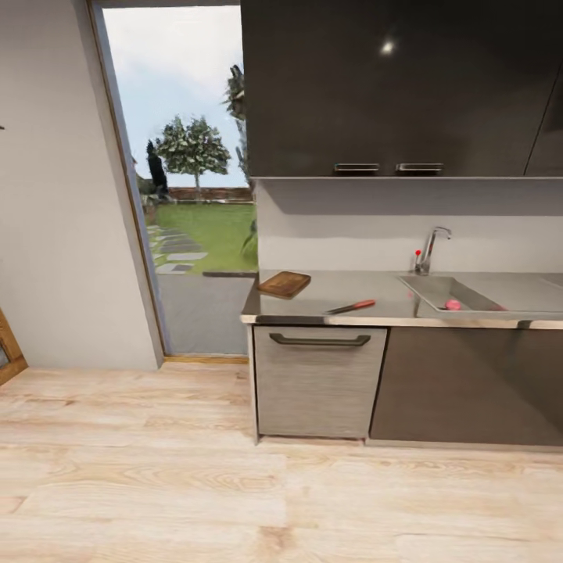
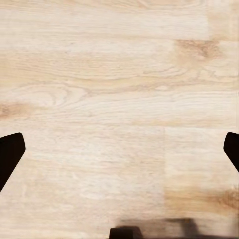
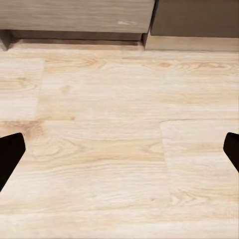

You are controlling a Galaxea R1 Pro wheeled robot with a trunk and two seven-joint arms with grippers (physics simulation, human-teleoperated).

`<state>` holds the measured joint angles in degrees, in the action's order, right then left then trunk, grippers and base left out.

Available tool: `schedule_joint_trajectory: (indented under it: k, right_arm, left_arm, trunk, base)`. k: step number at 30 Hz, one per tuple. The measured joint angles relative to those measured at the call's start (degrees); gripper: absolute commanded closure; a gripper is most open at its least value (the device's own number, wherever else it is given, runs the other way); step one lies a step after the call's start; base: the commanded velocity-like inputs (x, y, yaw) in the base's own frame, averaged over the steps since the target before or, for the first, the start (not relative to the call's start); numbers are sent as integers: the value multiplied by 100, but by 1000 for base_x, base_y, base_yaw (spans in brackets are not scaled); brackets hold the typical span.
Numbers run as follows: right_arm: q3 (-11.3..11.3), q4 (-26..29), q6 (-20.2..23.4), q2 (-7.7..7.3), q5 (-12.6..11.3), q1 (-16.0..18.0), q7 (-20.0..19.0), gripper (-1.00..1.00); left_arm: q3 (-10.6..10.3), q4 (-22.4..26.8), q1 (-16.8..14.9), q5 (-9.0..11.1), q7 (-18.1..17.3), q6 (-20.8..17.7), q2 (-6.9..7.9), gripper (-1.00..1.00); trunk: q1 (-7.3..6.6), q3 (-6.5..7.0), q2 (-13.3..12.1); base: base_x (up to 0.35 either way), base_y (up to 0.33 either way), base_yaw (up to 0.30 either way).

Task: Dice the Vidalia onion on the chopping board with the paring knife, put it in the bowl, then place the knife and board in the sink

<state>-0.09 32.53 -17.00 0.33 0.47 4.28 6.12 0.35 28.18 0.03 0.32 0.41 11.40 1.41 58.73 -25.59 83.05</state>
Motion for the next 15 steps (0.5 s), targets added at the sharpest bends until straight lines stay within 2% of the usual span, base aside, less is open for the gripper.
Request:
schedule_joint_trajectory:
  k: [15]
  right_arm:
    - [0, 0, 1, 21, -4, 0, 14, -100]
  left_arm:
    - [8, 6, 2, 0, 3, 0, 8, -100]
  trunk:
    - [0, 0, 0]
  base:
    - [2, 286, 0]
